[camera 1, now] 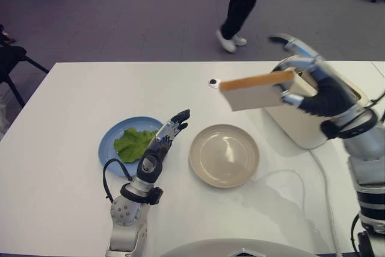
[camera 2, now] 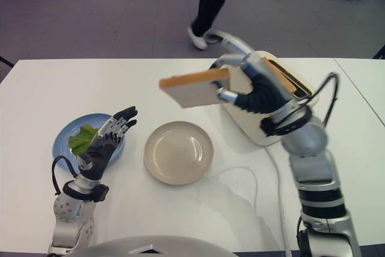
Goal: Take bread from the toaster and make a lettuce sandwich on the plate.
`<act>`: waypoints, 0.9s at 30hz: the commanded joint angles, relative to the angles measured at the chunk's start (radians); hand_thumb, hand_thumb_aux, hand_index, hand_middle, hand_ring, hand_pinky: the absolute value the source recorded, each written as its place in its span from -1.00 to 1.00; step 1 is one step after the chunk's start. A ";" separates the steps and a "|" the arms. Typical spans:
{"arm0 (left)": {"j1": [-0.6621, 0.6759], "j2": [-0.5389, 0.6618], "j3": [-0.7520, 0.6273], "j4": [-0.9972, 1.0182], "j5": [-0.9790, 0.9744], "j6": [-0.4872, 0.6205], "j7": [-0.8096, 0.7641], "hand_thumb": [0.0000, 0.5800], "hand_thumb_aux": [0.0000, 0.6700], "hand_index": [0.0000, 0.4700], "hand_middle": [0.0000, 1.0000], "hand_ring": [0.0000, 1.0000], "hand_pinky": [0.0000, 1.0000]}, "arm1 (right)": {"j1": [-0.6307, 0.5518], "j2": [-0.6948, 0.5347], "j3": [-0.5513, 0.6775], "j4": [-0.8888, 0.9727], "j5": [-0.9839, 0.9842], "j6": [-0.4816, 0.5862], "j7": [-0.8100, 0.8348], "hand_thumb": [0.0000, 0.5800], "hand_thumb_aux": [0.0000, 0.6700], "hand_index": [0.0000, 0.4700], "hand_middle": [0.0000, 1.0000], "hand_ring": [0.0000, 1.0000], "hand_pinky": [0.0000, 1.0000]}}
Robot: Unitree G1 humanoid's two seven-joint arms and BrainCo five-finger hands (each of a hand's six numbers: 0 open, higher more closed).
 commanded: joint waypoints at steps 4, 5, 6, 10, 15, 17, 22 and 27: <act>-0.001 0.000 0.000 0.004 -0.003 0.008 -0.002 -1.00 -1.00 -1.00 -1.00 -1.00 -1.00 | -0.063 0.089 0.177 0.250 -0.374 -0.089 -0.151 1.00 1.00 1.00 -1.00 -1.00 -1.00; -0.001 -0.001 -0.001 0.003 -0.002 0.008 -0.003 -1.00 -1.00 -1.00 -1.00 -1.00 -1.00 | -0.065 0.089 0.192 0.267 -0.418 -0.109 -0.179 1.00 1.00 1.00 -1.00 -1.00 -1.00; 0.002 -0.001 -0.002 0.001 -0.002 0.007 -0.003 -1.00 -1.00 -1.00 -1.00 -1.00 -1.00 | -0.060 0.083 0.211 0.277 -0.470 -0.131 -0.210 1.00 1.00 1.00 -1.00 -1.00 -1.00; 0.016 -0.003 -0.004 -0.008 -0.001 0.003 -0.002 -1.00 -1.00 -1.00 -1.00 -1.00 -1.00 | -0.040 0.053 0.279 0.303 -0.628 -0.211 -0.298 1.00 1.00 1.00 -1.00 -1.00 -1.00; 0.025 -0.004 -0.003 -0.019 0.000 0.004 0.001 -1.00 -1.00 -1.00 -1.00 -1.00 -1.00 | 0.016 0.005 0.317 0.297 -0.655 -0.292 -0.305 1.00 1.00 1.00 -1.00 -1.00 -1.00; 0.034 -0.005 -0.001 -0.026 0.004 0.002 0.005 -1.00 -1.00 -1.00 -1.00 -1.00 -1.00 | 0.048 -0.023 0.327 0.285 -0.649 -0.325 -0.286 0.79 0.36 0.36 -1.00 -1.00 -1.00; 0.038 0.001 0.004 -0.031 -0.003 0.002 0.002 -1.00 -1.00 -1.00 -1.00 -1.00 -1.00 | 0.102 -0.068 0.339 0.300 -0.644 -0.358 -0.247 -1.00 -1.00 -1.00 -1.00 -1.00 -1.00; 0.035 0.004 0.012 -0.035 -0.011 0.006 0.000 -1.00 -1.00 -1.00 -1.00 -1.00 -1.00 | 0.107 -0.064 0.333 0.303 -0.622 -0.364 -0.225 -1.00 -1.00 -1.00 -1.00 -1.00 -1.00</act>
